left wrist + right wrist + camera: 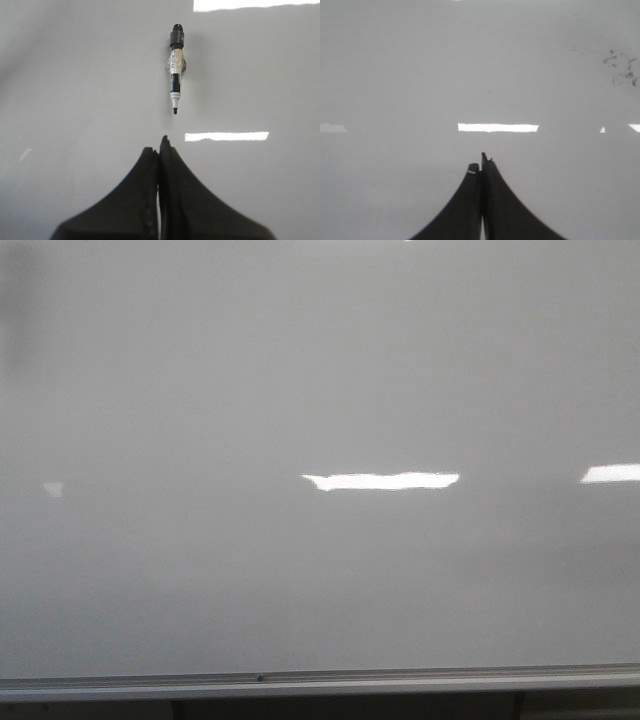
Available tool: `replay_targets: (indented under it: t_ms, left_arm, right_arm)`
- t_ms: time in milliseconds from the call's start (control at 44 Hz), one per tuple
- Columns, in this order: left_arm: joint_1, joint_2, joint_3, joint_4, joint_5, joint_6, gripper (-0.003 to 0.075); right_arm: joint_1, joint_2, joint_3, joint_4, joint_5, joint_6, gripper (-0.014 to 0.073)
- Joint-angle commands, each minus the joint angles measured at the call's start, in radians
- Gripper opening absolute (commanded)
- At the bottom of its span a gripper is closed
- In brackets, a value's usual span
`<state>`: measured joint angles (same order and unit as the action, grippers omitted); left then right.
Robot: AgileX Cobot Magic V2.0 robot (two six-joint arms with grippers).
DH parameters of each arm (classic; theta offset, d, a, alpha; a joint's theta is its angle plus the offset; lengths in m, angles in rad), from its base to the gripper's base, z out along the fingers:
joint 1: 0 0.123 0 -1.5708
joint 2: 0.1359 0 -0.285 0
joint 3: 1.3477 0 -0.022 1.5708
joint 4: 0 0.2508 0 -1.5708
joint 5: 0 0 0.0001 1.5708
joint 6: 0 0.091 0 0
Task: Write number 1 on whiteboard
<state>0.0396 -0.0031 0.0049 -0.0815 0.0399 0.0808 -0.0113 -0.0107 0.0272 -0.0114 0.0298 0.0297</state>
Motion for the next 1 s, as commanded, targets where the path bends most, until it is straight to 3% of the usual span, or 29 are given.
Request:
replay_targets:
  t_ms: [0,683,887,978]
  left_arm:
    - [-0.007,-0.018,0.023,-0.004,-0.084,-0.002,-0.0019]
    - [-0.007,-0.018,0.023,-0.004,-0.100,-0.002,-0.0019]
    - [-0.007,-0.018,0.005,-0.008,-0.225,-0.008,-0.0020]
    - [-0.007,-0.018,-0.064,-0.008,-0.209,-0.008,-0.0020]
  right_arm:
    - [-0.006,-0.015,0.000,0.000,-0.082,-0.009,-0.0067]
    - [-0.006,-0.015,0.000,-0.002,-0.089,-0.009,-0.0067]
    - [-0.006,-0.015,-0.044,-0.007,-0.061,-0.009,-0.0067]
    - [-0.006,-0.015,-0.109,-0.022,-0.012,-0.009,-0.0067]
